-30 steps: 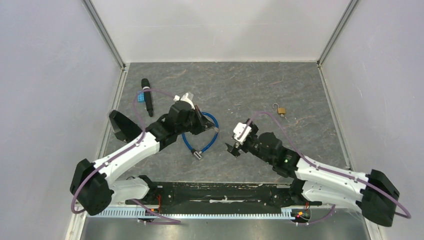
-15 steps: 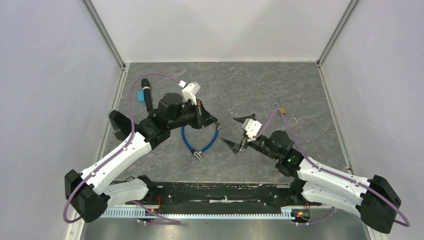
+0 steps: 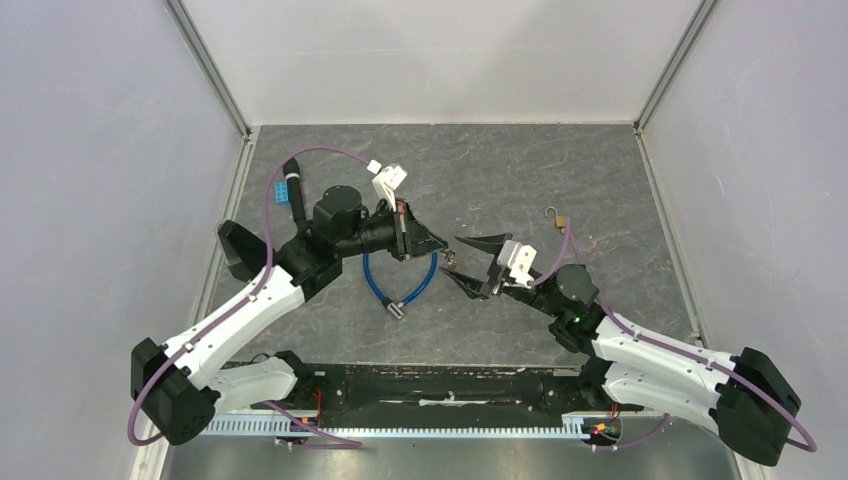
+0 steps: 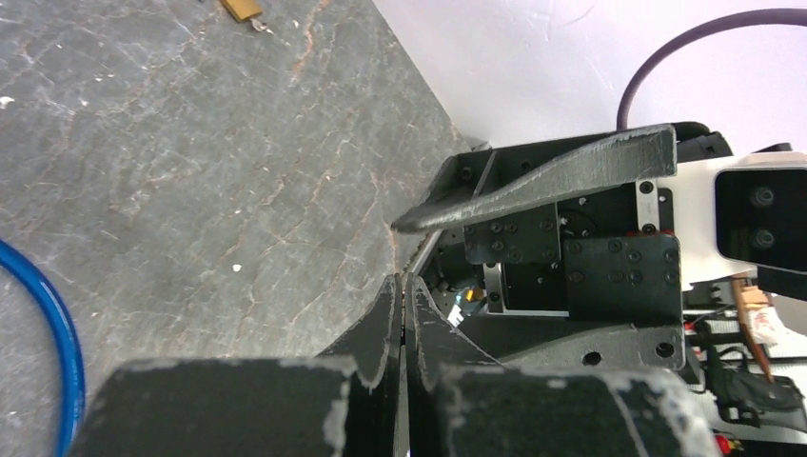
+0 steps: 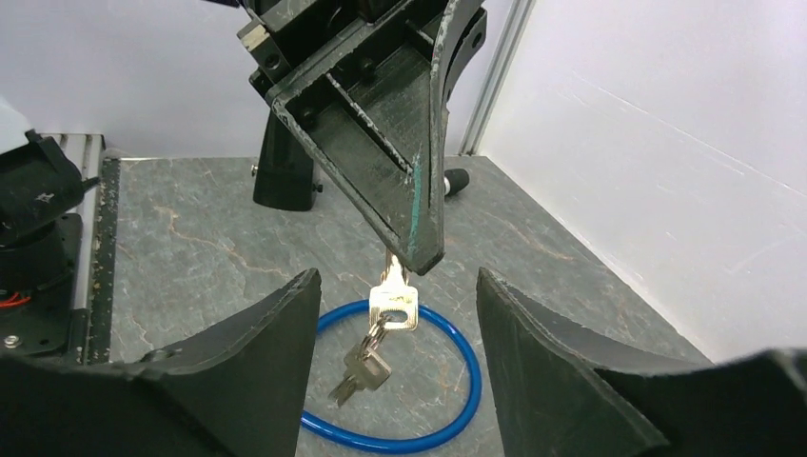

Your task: Unlock with the key

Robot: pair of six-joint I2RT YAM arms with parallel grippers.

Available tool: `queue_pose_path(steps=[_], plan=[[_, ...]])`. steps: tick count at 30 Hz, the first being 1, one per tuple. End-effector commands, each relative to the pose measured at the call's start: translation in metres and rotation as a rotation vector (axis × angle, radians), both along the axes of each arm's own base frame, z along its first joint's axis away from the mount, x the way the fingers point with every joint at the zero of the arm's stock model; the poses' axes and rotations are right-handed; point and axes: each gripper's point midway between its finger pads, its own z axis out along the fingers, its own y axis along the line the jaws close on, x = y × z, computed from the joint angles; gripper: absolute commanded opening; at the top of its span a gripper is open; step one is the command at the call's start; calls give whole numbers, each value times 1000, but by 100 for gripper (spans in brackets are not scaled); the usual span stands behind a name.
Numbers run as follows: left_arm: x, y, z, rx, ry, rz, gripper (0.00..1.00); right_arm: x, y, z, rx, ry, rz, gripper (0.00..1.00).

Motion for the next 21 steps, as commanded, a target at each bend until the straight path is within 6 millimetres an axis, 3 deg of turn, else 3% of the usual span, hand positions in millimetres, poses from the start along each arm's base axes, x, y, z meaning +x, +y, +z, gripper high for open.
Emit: queue_pose_path(steps=[1, 11, 21], plan=[[-9, -4, 25, -118, -1, -35, 2, -2, 1, 17, 42, -51, 19, 60], [-2, -4, 25, -166, 78, 32, 2, -2, -1, 5, 9, -47, 7, 39], [1, 0, 26, -191, 93, 43, 2, -2, -4, 1, 1, -40, 1, 36]])
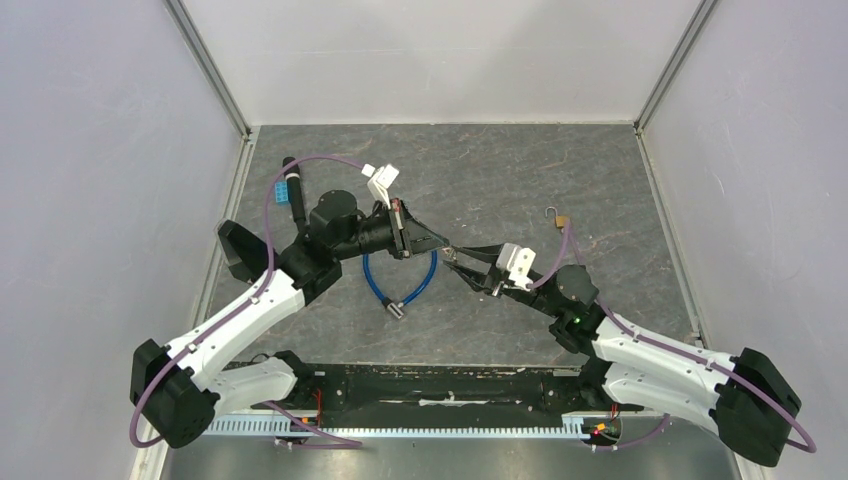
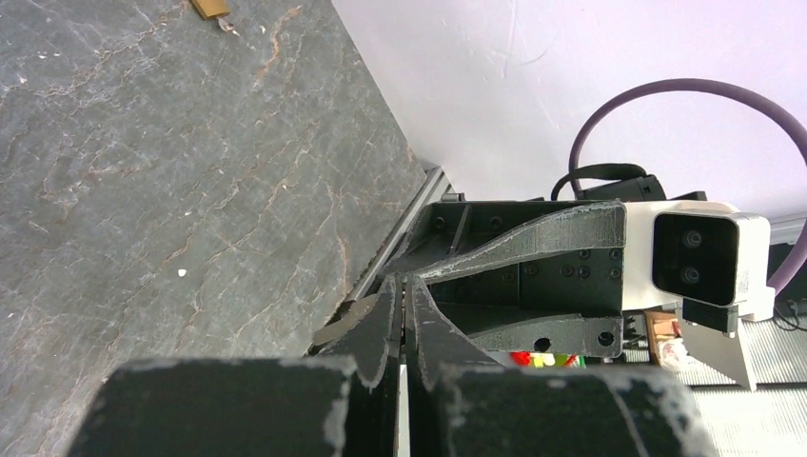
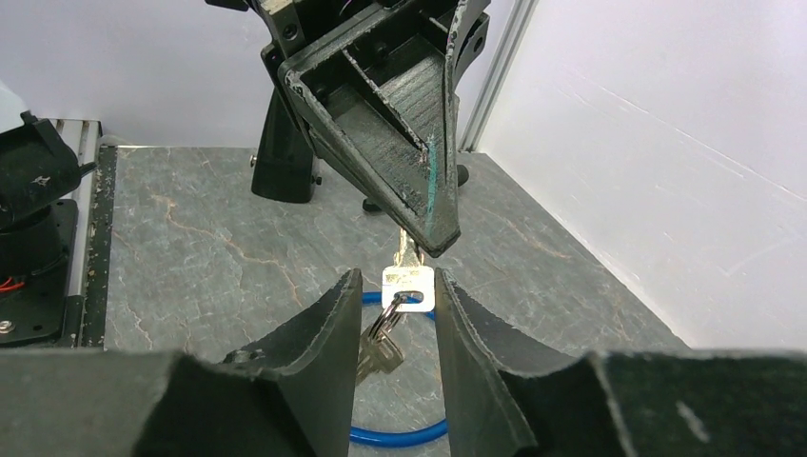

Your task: Unlock with the key

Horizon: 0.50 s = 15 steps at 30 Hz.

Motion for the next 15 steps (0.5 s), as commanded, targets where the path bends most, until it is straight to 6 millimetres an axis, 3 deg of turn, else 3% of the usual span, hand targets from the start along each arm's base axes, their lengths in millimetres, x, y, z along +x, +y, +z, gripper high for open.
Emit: queue_pose_path(steps=[1, 9, 15], plan=[[1, 3, 22, -73, -29, 16, 2, -1, -5, 8, 23, -26, -10, 36], [0, 2, 21, -92, -1, 13, 2, -2, -5, 12, 37, -29, -7, 35], [0, 1, 19, -97, 26, 15, 2, -2, -6, 13, 40, -29, -9, 27]])
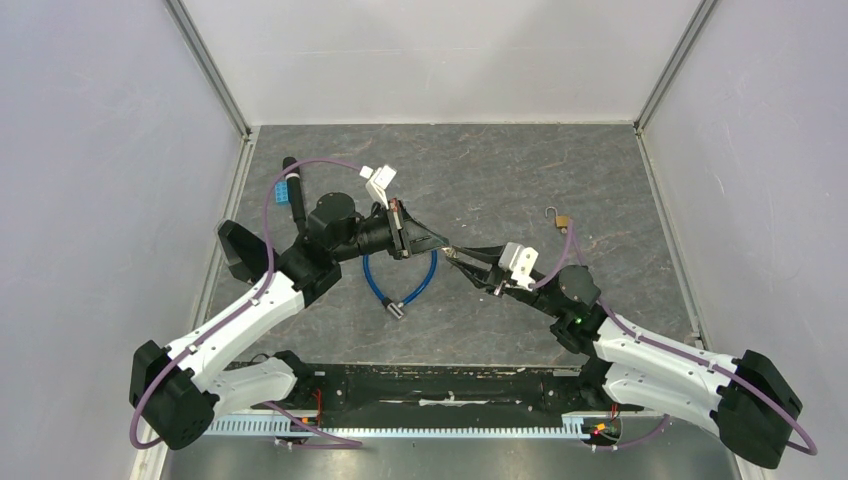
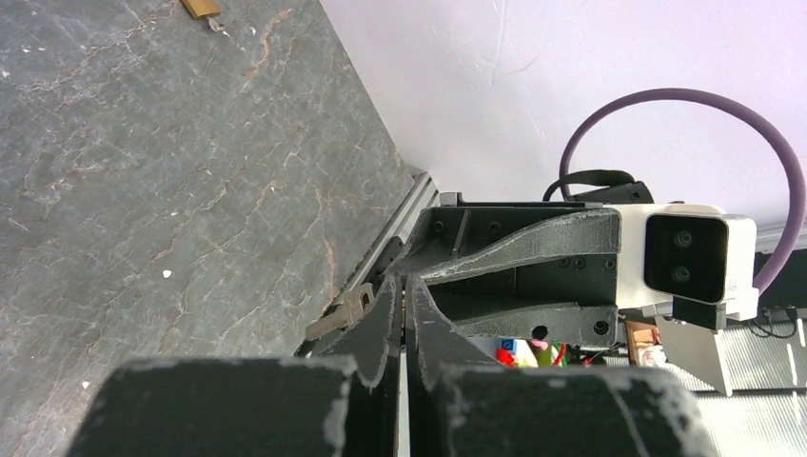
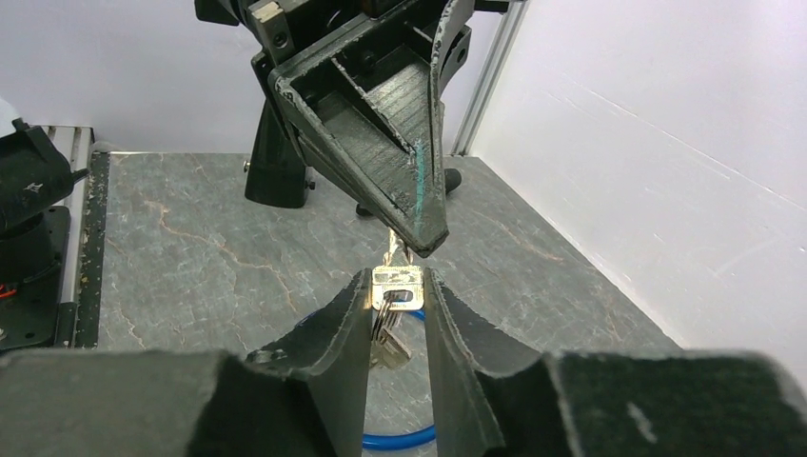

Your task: Unlock with the key

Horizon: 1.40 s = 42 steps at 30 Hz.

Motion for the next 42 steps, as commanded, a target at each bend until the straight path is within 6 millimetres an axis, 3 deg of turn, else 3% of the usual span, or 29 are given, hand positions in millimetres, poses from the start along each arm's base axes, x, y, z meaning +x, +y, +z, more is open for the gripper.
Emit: queue_pose_path(steps=[1, 9, 10, 13, 15, 17, 22, 28, 33, 36, 39, 42], plan=[[0, 0, 17, -63, 4, 5, 2, -1, -3, 8, 30, -19, -6, 26], [7, 4, 8, -47, 72, 59, 5, 0, -2, 4, 16, -2, -7, 0], [10, 6, 6, -34, 83, 82, 11, 1, -2, 3, 11, 2, -10, 0], [20, 21, -14, 53, 141, 196, 57, 3, -3, -3, -1, 29, -24, 0], [25, 37, -28, 132, 184, 295, 80, 5, -4, -10, -18, 50, -34, 0], [30, 59, -44, 218, 231, 416, 90, 4, -7, -15, -21, 72, -40, 0], [25, 106, -83, 377, 383, 639, 94, 1, -12, -30, -34, 108, -47, 0], [-6, 136, -131, 566, 596, 714, 95, -2, -15, -36, -23, 121, -42, 0], [-28, 158, -166, 740, 658, 713, 94, -7, -16, -39, -5, 121, -26, 0], [-27, 162, -179, 707, 674, 771, 94, -8, -16, -41, -6, 125, -25, 0], [-18, 168, -185, 660, 700, 881, 84, -9, -16, -43, -7, 127, -20, 0], [-12, 170, -190, 682, 735, 940, 83, -9, -18, -45, -8, 128, -26, 0]])
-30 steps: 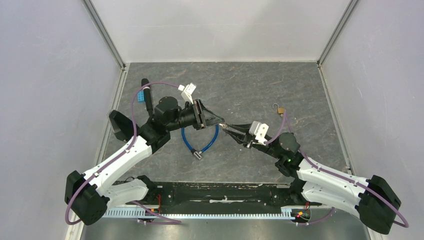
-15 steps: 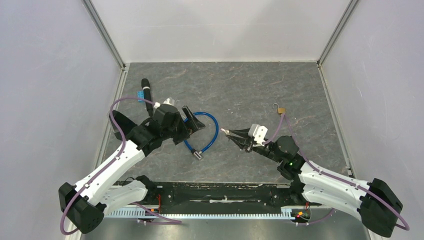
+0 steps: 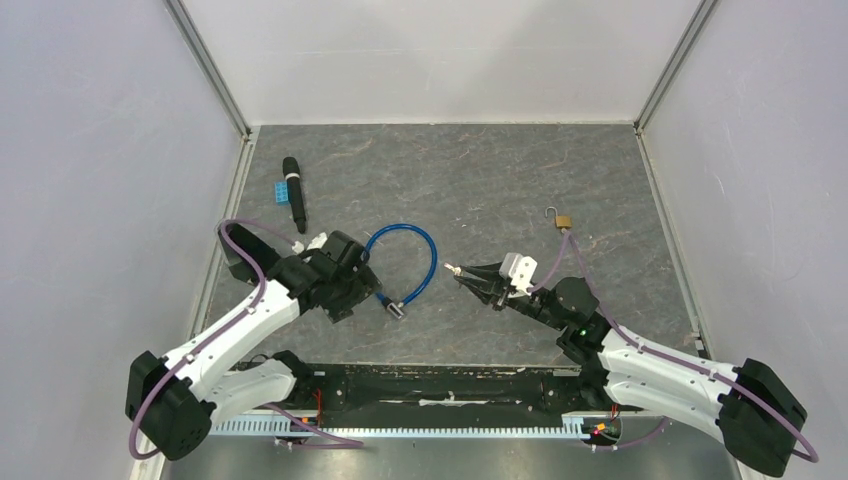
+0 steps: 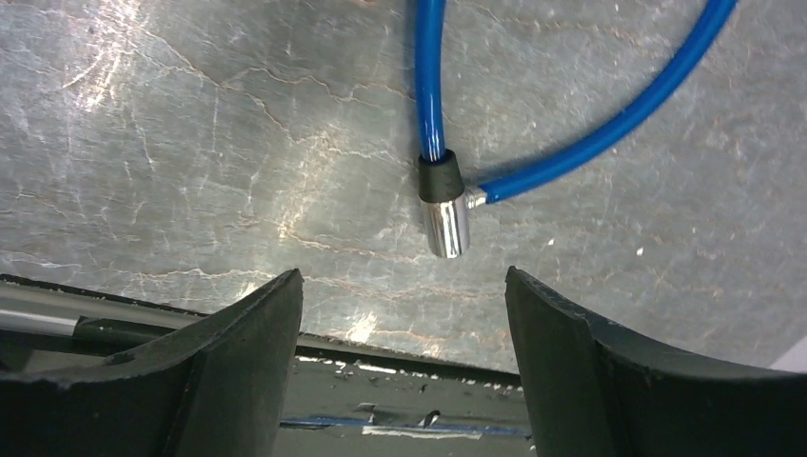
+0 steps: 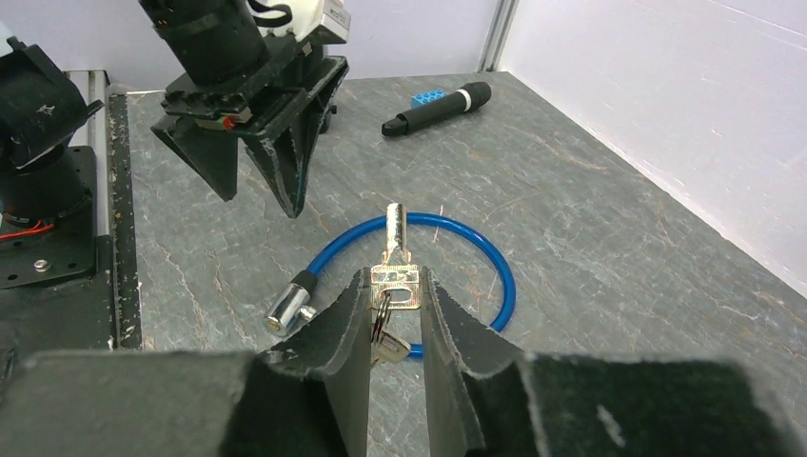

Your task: Unlock with the key

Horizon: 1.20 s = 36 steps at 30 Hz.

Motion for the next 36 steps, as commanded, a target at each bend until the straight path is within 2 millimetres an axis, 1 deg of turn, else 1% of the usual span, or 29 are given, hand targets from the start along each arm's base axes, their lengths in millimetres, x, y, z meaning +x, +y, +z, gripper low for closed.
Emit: queue_pose_path(steps=[1, 5, 10, 17, 19, 22, 28, 32, 36], plan=[[21, 5, -1, 27, -11, 173, 83, -2, -3, 15, 56, -30, -1, 0], [31, -13, -10, 37, 60, 166, 83, -4, -2, 14, 60, -29, 9, 0], [41, -32, -30, 33, 108, 172, 83, -4, -5, 14, 61, -33, -1, 0], [42, -47, -63, 26, 182, 173, 76, -2, -7, 9, 52, -33, -20, 0], [42, -52, -71, 23, 206, 169, 72, -2, -8, 10, 52, -34, -21, 0], [38, -56, -81, 24, 243, 168, 67, -1, -8, 10, 52, -34, -24, 0], [18, -55, -97, 38, 318, 195, 62, 0, -9, 10, 53, -35, -34, 0], [9, -53, -100, 61, 344, 207, 55, 0, -8, 11, 57, -35, -29, 0], [10, -53, -98, 61, 336, 219, 43, -1, -8, 10, 56, -36, -29, 0]])
